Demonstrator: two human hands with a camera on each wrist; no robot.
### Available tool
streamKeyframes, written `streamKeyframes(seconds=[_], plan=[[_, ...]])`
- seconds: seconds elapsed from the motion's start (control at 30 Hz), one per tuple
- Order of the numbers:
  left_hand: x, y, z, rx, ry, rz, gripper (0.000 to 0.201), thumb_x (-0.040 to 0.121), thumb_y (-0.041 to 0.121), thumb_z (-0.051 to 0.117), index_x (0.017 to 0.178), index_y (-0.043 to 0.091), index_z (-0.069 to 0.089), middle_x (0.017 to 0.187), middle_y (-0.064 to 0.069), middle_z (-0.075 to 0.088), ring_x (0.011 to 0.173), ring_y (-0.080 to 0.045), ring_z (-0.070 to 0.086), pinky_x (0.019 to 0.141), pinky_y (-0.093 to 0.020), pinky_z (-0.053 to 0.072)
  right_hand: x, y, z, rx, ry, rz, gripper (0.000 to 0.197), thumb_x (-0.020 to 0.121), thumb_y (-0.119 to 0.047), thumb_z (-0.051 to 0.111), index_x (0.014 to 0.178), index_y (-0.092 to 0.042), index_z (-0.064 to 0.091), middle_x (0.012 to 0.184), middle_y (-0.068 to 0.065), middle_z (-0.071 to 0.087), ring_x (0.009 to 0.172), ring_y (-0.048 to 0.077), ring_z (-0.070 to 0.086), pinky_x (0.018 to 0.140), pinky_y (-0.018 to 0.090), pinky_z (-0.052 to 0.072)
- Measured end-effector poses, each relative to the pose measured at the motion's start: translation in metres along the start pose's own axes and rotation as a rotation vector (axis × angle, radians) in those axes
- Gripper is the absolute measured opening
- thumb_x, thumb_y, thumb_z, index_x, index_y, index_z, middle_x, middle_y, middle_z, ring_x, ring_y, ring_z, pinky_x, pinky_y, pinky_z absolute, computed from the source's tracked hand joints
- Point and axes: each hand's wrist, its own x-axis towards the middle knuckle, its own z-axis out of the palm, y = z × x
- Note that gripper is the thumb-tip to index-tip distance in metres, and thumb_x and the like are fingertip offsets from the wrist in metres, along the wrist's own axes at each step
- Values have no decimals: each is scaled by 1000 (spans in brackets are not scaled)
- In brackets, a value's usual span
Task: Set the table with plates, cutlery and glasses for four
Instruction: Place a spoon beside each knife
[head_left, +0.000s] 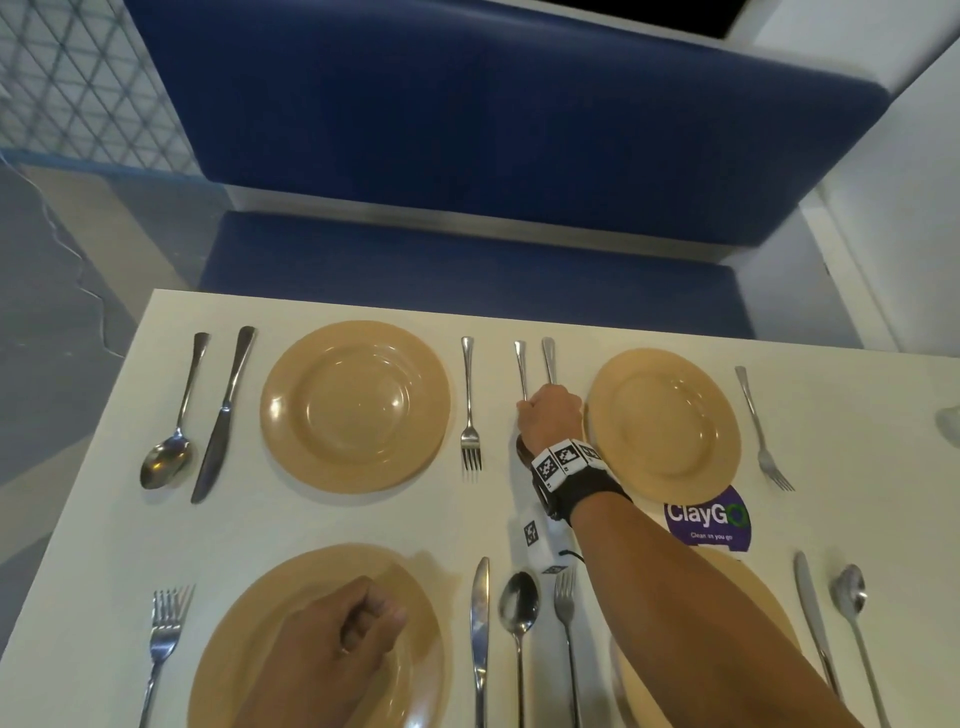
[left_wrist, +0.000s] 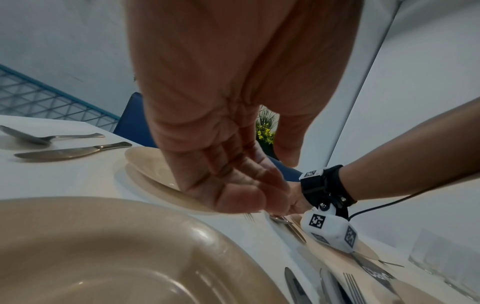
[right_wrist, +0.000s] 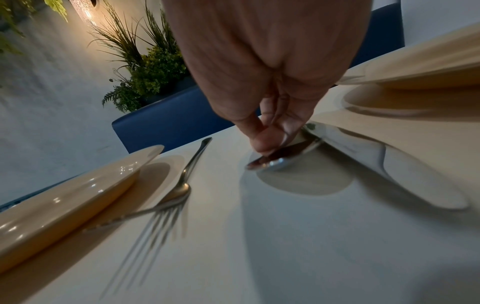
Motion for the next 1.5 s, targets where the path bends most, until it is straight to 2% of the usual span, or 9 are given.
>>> streamKeyframes(seconds=[0.13,0.5,0.7,0.8,0.97,1.07,1.27,1.4,1.5], plan=[[2,-3,1,-1,5,1,17,87,21,73,77,34,66,64,0,67,60,-14,59,68,-28,49,-2,0,-2,6,2,10,27,96,-29,60,100,-3,68,103,14,69,80,22,61,65,25,39],[4,7,-3,4,9,-11,16,88,23,73,78,33,66,68,-1,68,61,-18,65,68,-25,52,-3,-6,-12,40,7,22,38,94,-39,59,84,-3,65,84,10,67,64,18,57,44,20,27],[1,6,-4,41,16,-4,16,89,23,71,81,35,65,65,5,69,62,-17,66,74,-31,56,3,-16,-71,219,152,-25,41,98,-30,55,68,-4,60,67,6,58,55,11,47,61,27,43],[-1,10,-2,42,2,-4,17,90,21,71,79,34,66,64,6,69,61,-16,66,73,-30,55,-7,-8,-99,227,163,-75,40,98,-28,55,75,3,65,70,12,66,60,11,53,64,22,34],[-4,26,5,109,-17,52,17,91,17,70,75,23,66,63,0,68,54,-14,63,64,-26,52,-64,43,-119,231,85,-225,32,96,-27,59,69,-10,64,64,-2,62,57,5,52,59,13,35],[-3,49,19,90,-8,47,31,88,26,73,61,16,61,58,-3,65,37,-11,54,47,-19,44,-113,96,-125,238,20,-241,32,94,-27,63,64,-16,59,59,-7,60,55,6,55,60,20,43],[-3,72,52,259,-39,82,60,87,50,68,50,18,31,45,7,35,48,-8,38,55,-28,34,-181,185,-117,131,-70,-98,40,90,-20,65,58,-30,44,53,-11,45,51,0,44,60,12,39],[-12,73,61,325,-59,147,50,82,56,68,55,20,48,49,7,44,53,-7,44,55,-24,35,-154,180,-116,136,-57,-58,30,91,-22,64,64,-23,52,61,-12,53,59,0,48,53,13,31],[-29,73,61,273,-56,142,32,83,48,71,65,25,58,49,7,46,50,-6,42,53,-17,34,-103,137,-117,169,-25,-163,27,93,-16,60,66,-14,55,64,-3,55,63,14,54,59,21,37]])
